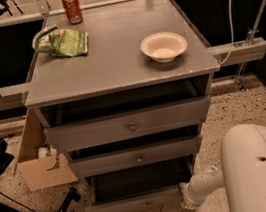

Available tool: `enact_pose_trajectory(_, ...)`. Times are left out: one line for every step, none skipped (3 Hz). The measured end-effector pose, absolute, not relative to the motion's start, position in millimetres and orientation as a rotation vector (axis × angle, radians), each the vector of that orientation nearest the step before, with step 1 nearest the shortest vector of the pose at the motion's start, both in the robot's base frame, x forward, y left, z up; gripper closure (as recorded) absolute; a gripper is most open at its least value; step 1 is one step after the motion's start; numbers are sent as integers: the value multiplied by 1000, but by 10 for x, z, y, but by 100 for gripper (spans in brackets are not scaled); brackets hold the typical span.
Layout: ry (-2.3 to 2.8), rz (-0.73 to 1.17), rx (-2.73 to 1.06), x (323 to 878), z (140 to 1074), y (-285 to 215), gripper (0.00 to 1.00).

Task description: Open bottom drawer

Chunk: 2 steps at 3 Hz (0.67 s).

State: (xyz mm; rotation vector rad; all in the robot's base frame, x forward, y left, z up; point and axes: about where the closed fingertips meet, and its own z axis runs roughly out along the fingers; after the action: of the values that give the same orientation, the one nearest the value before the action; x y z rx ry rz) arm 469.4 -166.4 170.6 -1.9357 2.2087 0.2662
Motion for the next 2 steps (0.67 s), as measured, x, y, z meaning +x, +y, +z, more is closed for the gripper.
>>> enact_pose_trajectory(2235, 257, -1978, 4652, 1830, -1739, 100)
enact_pose_trajectory(2235, 257, -1978, 4661, 1923, -1739, 100)
